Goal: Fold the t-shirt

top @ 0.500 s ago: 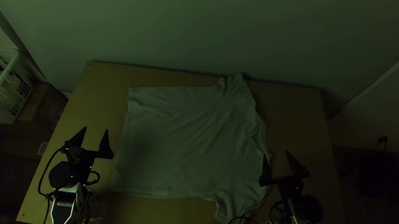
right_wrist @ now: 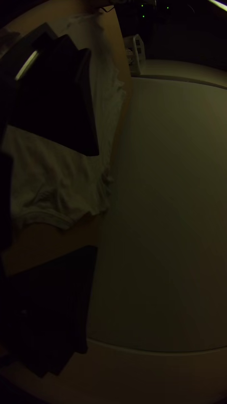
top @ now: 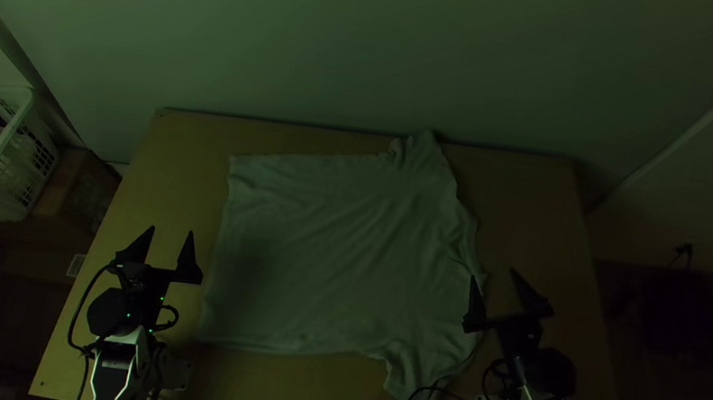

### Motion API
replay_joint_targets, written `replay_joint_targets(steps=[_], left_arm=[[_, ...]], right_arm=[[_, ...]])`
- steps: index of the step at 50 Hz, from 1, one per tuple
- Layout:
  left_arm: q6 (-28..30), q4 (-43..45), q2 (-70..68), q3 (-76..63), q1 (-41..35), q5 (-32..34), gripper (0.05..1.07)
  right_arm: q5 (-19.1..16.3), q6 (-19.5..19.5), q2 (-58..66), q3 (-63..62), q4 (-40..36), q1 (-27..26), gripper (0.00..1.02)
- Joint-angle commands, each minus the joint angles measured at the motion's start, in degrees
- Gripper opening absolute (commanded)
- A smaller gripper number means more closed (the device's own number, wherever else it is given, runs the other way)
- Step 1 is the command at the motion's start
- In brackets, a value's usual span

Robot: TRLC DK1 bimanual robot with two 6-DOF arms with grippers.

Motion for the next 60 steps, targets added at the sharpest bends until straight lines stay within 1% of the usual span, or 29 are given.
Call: replay_joint_targets(steps=[1, 52, 57, 60], left_arm=[[0.93, -1.26, -0.19, -2.5, 0.31, 0.65, 1.03], [0.84, -1.35, -0.19, -2.5, 0.22, 0.65, 1.03], [-0.39, -1.26, -0.19, -2.5, -0.13, 0.65, 1.03], [-0.04, -1.35, -0.19, -2.5, -0.13, 0.65, 1.03]], right_arm=[[-0.02, 0.31, -0.14, -0.91, -0.99, -0.26, 0.98], [-0.02, 0.4, -0.23, -0.91, -0.99, -0.08, 0.98], [-0.02, 0.31, -0.23, -0.91, -0.99, -0.17, 0.98], [-0.02, 0.22, -0.14, -0.82, -1.08, -0.52, 0.98]])
